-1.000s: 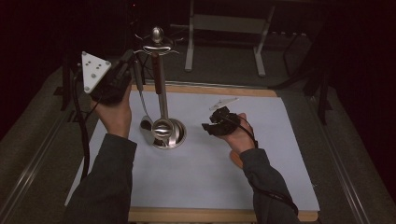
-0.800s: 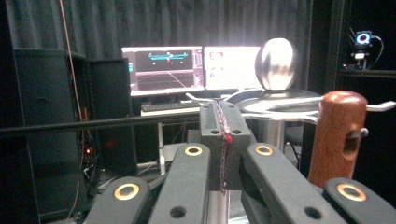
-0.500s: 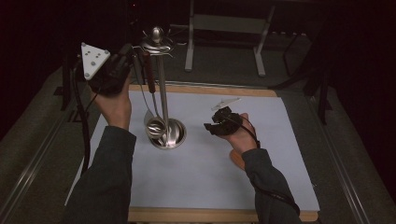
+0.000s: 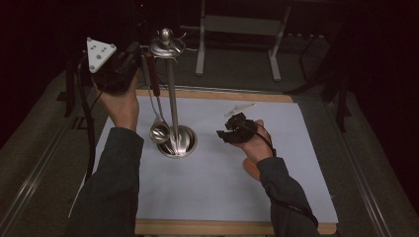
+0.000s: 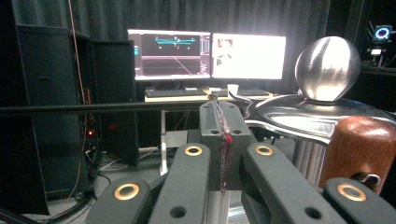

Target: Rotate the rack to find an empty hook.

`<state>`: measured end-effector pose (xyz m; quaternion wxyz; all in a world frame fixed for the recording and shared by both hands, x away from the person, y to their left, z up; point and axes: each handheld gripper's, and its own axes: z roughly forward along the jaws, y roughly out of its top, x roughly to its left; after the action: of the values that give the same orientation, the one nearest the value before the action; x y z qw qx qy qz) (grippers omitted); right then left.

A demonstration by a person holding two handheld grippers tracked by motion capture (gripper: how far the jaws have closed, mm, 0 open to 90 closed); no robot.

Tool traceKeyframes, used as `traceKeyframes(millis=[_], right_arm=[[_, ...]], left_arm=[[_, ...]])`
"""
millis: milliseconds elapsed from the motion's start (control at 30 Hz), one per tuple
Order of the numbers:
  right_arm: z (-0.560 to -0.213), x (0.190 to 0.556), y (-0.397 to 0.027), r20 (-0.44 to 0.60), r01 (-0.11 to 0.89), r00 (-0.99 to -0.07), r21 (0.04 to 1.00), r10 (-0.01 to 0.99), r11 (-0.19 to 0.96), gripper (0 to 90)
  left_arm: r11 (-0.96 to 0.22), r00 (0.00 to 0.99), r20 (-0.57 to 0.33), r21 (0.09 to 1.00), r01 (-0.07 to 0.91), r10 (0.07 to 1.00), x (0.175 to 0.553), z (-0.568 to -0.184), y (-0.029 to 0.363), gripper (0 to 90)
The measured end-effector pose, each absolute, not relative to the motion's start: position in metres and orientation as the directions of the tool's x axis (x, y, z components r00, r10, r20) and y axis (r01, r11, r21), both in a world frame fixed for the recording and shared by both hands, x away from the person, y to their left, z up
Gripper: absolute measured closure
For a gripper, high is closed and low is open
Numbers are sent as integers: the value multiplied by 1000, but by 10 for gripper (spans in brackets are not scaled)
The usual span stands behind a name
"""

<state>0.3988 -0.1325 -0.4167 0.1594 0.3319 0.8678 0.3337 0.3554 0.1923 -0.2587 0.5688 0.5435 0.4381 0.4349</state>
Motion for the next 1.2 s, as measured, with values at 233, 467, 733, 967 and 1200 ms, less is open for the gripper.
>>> traceKeyframes(millis=[233, 467, 733, 967, 1200], right_arm=[[-417, 399, -135, -57, 469, -727, 686, 685, 556, 556], [-419, 400, -144, -58, 483, -716, 678, 695, 554, 556], [-418, 400, -151, -64, 485, -711, 676, 700, 555, 555], [-419, 400, -156, -67, 492, -707, 668, 704, 558, 555], [-418, 399, -166, -80, 494, -700, 663, 709, 562, 555]], left_arm=[[16, 250, -11, 1000, -17, 968, 353, -261, 196, 900], [6, 282, -4, 1000, -5, 959, 348, -265, 202, 900], [-25, 339, 15, 999, 24, 941, 344, -276, 210, 900], [-44, 384, 20, 998, 54, 923, 337, -292, 222, 893], [-93, 426, 42, 991, 99, 904, 327, -318, 230, 873]])
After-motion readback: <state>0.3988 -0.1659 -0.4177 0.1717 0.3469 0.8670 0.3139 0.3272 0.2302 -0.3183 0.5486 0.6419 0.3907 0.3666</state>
